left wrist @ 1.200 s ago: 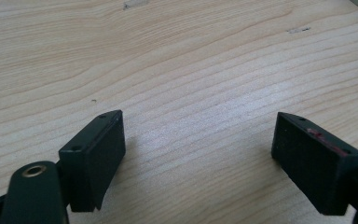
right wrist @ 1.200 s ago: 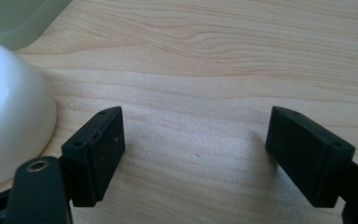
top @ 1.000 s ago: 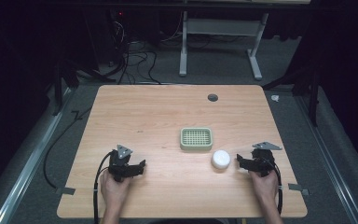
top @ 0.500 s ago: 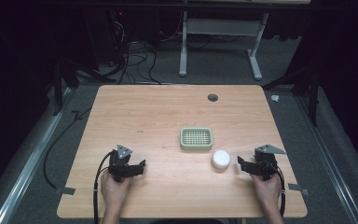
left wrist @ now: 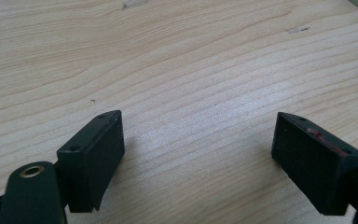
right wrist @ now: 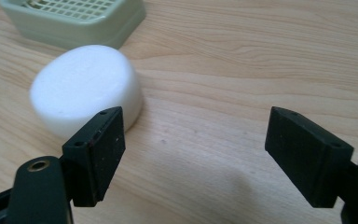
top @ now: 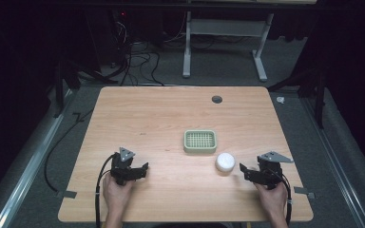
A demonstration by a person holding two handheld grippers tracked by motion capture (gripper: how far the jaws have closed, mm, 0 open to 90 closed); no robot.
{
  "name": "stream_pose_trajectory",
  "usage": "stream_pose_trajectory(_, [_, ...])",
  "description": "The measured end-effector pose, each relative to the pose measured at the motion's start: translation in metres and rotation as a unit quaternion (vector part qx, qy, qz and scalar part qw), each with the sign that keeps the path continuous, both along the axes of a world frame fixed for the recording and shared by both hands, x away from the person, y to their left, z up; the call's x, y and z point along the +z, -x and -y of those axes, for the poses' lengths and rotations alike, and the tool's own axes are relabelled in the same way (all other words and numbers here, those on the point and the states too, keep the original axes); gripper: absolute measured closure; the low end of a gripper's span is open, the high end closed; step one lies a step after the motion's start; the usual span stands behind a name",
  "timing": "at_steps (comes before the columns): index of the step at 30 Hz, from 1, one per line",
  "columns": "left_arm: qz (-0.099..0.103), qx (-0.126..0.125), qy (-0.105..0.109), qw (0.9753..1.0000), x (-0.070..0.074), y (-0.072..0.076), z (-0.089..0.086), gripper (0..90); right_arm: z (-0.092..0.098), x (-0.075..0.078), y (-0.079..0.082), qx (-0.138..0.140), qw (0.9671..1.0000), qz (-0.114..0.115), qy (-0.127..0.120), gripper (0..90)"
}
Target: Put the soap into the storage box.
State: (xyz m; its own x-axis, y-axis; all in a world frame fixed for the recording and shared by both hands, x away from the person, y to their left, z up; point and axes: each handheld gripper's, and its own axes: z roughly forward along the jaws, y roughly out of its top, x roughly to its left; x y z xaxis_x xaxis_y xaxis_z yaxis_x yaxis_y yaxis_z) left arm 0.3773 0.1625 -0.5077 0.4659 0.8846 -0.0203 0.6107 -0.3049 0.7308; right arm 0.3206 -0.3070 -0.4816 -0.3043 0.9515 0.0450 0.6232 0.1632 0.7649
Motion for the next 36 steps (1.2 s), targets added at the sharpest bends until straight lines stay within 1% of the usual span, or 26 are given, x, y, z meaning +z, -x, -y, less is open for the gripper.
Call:
stream_pose_trajectory(6, [-0.001, 0.0, 0.0, 1.0, 0.0, 0.0, 0.0, 17.5, -0.013, 0.004, 0.004, 0.024, 0.9997, 0.003, 0.005, 20.9])
stream_pose_trajectory(8, [-0.001, -0.001, 0.0, 1.0, 0.0, 0.0, 0.0, 17.5, -0.015, 0.005, 0.005, 0.027, 0.9996, 0.003, 0.006, 20.8])
stream_pose_trajectory(9, [-0.001, 0.0, 0.0, 1.0, 0.0, 0.0, 0.0, 17.5, -0.02, 0.006, 0.006, 0.033, 0.9994, 0.004, 0.004, 20.7])
stream_pose_trajectory(10, [-0.001, 0.0, 0.0, 1.0, 0.0, 0.0, 0.0, 17.5, -0.02, 0.006, 0.006, 0.033, 0.9994, 0.004, 0.004, 20.7])
stream_pose_trajectory(13, [-0.001, 0.0, 0.0, 1.0, 0.0, 0.0, 0.0, 17.5, -0.026, 0.009, 0.006, 0.045, 0.999, 0.009, 0.005, 20.5])
stream_pose_trajectory(14, [-0.001, 0.0, 0.0, 1.0, 0.0, 0.0, 0.0, 17.6, -0.026, 0.009, 0.006, 0.045, 0.999, 0.009, 0.005, 20.5])
stream_pose_trajectory(15, [-0.001, -0.001, 0.0, 1.0, 0.0, 0.0, 0.0, 17.5, -0.029, 0.01, 0.006, 0.05, 0.9987, 0.007, 0.004, 20.1])
stream_pose_trajectory(21, [-0.001, -0.001, 0.0, 1.0, 0.0, 0.0, 0.0, 17.6, -0.037, 0.01, 0.002, 0.064, 0.9979, 0.009, 0.008, 18.9])
stream_pose_trajectory(26, [-0.001, 0.0, 0.001, 1.0, 0.0, 0.0, 0.0, 17.5, -0.044, 0.01, -0.002, 0.071, 0.9975, 0.007, 0.006, 17.8])
stream_pose_trajectory(30, [-0.001, 0.0, 0.001, 1.0, 0.0, 0.0, 0.0, 17.6, -0.048, 0.009, -0.006, 0.077, 0.997, 0.004, 0.008, 16.9])
stream_pose_trajectory(31, [-0.001, 0.0, 0.001, 1.0, 0.0, 0.0, 0.0, 17.6, -0.051, 0.009, -0.009, 0.081, 0.9967, 0.003, 0.01, 16.1])
stream_pose_trajectory(36, [-0.001, 0.0, 0.001, 1.0, 0.0, 0.0, 0.0, 17.6, -0.055, 0.007, -0.014, 0.085, 0.9963, 0.0, 0.012, 15.2])
